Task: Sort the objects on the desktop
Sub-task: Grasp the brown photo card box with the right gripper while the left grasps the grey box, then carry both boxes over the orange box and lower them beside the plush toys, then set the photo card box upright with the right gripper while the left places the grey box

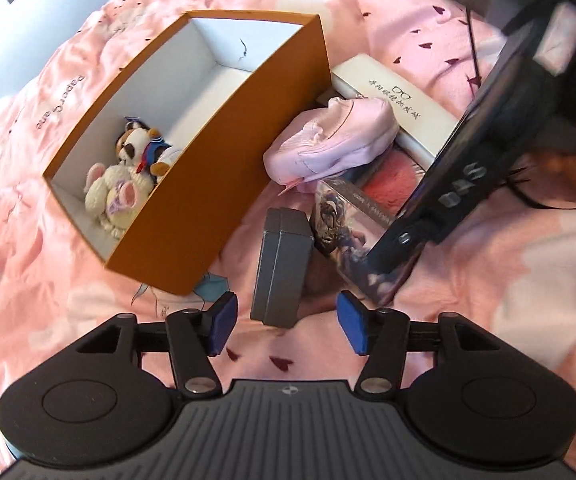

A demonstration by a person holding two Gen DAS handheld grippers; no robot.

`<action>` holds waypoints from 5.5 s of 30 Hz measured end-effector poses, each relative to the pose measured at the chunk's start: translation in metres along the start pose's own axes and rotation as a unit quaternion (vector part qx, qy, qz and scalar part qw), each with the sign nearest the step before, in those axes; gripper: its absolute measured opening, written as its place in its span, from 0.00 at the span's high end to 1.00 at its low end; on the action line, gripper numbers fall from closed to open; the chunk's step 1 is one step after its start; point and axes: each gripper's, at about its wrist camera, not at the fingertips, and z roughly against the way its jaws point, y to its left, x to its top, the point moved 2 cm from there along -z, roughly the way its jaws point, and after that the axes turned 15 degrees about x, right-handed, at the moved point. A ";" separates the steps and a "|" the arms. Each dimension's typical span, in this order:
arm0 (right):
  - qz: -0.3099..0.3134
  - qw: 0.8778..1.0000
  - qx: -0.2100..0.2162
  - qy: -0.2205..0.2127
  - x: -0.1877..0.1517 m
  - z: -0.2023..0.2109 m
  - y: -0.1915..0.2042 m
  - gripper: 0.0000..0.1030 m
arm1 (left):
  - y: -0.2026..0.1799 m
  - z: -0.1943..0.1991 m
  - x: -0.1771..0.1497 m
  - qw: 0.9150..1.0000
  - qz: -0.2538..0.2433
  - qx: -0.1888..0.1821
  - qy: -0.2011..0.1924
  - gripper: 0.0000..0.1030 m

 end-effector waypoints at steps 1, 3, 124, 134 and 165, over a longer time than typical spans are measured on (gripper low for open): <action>0.009 1.000 -0.010 -0.005 0.000 0.002 0.001 0.71 | 0.000 -0.004 0.002 1.000 -0.001 -0.004 -0.001 0.36; 0.019 0.999 -0.024 -0.009 0.002 0.003 0.001 0.73 | -0.002 -0.017 0.006 1.000 0.001 -0.005 0.005 0.36; 0.141 0.986 -0.043 0.081 0.219 -0.075 0.022 0.73 | 0.171 -0.111 0.064 0.917 0.317 -0.041 0.237 0.63; 0.156 0.985 -0.039 0.071 0.200 -0.046 0.021 0.77 | 0.168 -0.119 0.068 0.919 0.296 -0.042 0.257 0.63; 0.188 0.979 0.019 0.075 0.190 -0.056 0.018 0.67 | 0.151 -0.119 0.065 0.947 0.199 -0.072 0.242 0.62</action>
